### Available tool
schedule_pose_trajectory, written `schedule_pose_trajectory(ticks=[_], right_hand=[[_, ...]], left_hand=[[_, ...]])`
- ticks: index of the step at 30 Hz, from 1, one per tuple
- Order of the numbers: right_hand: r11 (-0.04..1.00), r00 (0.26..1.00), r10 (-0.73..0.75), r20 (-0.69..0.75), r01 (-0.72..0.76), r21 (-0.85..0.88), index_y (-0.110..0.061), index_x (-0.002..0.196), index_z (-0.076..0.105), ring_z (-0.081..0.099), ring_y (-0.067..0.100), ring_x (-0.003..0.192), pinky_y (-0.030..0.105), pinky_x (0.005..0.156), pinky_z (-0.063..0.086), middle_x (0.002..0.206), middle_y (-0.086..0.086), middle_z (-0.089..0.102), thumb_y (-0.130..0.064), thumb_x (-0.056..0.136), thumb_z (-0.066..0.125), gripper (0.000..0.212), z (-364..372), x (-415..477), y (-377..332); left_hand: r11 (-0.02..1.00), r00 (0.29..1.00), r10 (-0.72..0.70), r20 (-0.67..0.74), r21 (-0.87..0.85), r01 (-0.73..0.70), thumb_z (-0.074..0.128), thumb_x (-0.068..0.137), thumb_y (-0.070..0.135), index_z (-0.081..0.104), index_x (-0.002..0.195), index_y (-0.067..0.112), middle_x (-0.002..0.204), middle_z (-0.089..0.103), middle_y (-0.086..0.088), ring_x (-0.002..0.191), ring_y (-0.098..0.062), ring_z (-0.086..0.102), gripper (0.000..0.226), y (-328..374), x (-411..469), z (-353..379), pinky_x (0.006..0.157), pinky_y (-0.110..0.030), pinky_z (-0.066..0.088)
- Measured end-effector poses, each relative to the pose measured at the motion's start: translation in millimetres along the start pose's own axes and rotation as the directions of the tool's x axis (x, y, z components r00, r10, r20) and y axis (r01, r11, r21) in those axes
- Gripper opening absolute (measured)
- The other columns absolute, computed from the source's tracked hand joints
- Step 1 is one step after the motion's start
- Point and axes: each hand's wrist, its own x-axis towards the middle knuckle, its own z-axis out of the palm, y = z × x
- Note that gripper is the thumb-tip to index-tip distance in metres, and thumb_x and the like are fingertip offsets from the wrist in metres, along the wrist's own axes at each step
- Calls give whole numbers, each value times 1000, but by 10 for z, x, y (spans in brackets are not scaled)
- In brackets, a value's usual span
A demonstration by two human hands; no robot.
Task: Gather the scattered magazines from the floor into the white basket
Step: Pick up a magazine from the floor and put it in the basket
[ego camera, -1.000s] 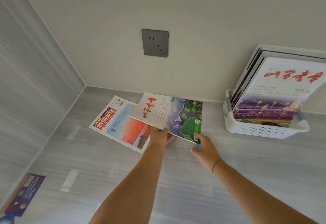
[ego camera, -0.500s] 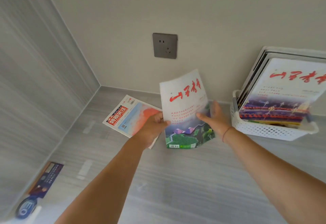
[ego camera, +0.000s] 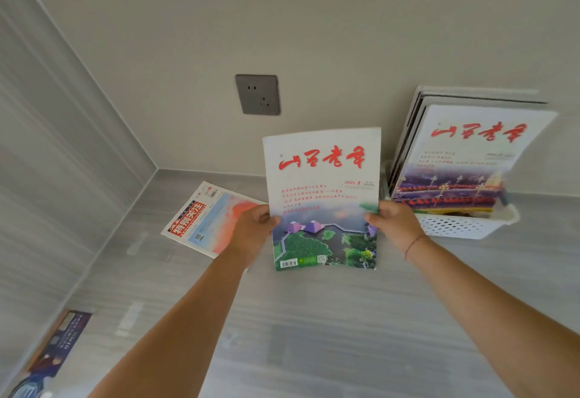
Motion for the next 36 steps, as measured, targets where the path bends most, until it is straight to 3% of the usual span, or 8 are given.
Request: schedule_pose_trajectory(ticks=[4, 7, 13, 19, 24, 27, 31, 36], right_hand=[[993, 983, -25, -180, 45, 107, 0, 105, 66, 58, 17, 54, 25, 65, 57, 70, 18, 68, 0, 84, 61, 21, -565, 25, -94], [986, 949, -77, -304, 118, 117, -11, 103, 68, 60, 9, 53, 19, 64, 56, 62, 0, 69, -3, 84, 62, 21, -1154, 49, -189], [987, 871, -124, -475, 156, 28, -10, 99, 69, 57, 15, 57, 30, 72, 53, 58, -2, 65, -7, 81, 65, 19, -2174, 153, -216], [997, 887, -53, -458, 70, 20, -9, 105, 69, 61, 21, 69, 34, 82, 52, 71, 4, 66, -6, 82, 64, 24, -2416, 315, 110], [999, 906, 39, -421, -30, 28, -10, 85, 69, 59, 20, 63, 34, 81, 52, 60, 3, 63, -6, 82, 64, 7, -2313, 416, 452], [997, 909, 77, -409, -78, 15, -6, 85, 70, 61, 23, 65, 38, 82, 54, 63, 8, 65, -5, 81, 64, 7, -2269, 455, 595], [991, 896, 127, -426, -131, 19, -8, 91, 66, 64, 26, 71, 39, 80, 55, 85, 15, 71, -4, 80, 64, 11, -2246, 482, 721], [987, 874, 163, -458, -148, 69, -11, 125, 48, 57, 20, 85, 31, 78, 51, 120, 9, 61, -9, 81, 64, 47, -2269, 577, 709]], left_hand=[[990, 995, 96, 3, -102, -95, 60, 83, -3, 70, 105, 9, 104, 71, -5, 91, -22, 68, 27, 510, 141, 419, 91, -40, 52], [974, 981, 192, 3, -126, -190, 64, 80, -4, 71, 102, 6, 99, 72, -8, 79, -16, 68, 25, 945, 257, 857, 80, -31, 56], [947, 956, 291, 40, -154, -282, 66, 79, 0, 73, 94, 13, 90, 71, -1, 67, -1, 65, 21, 1472, 380, 1736, 58, -14, 50], [976, 980, 199, -1, -96, -198, 66, 80, 3, 73, 95, 13, 92, 71, -1, 73, -9, 64, 19, 1379, 470, 2229, 61, -18, 49], [996, 995, 86, -52, 17, -85, 67, 79, 5, 73, 96, 14, 93, 73, -2, 72, -13, 66, 20, 1104, 570, 2414, 56, -19, 52], [996, 995, 33, -99, 87, -25, 69, 78, 8, 74, 91, 14, 97, 74, -6, 81, -26, 68, 15, 1001, 637, 2510, 73, -37, 58], [987, 986, 24, -166, 160, 3, 72, 77, 13, 64, 87, 15, 99, 69, -3, 87, -29, 65, 13, 937, 666, 2596, 81, -41, 56], [983, 982, 66, -176, 183, -33, 68, 81, 19, 55, 113, 14, 111, 65, -4, 89, -18, 57, 34, 946, 663, 2665, 77, -29, 47]])
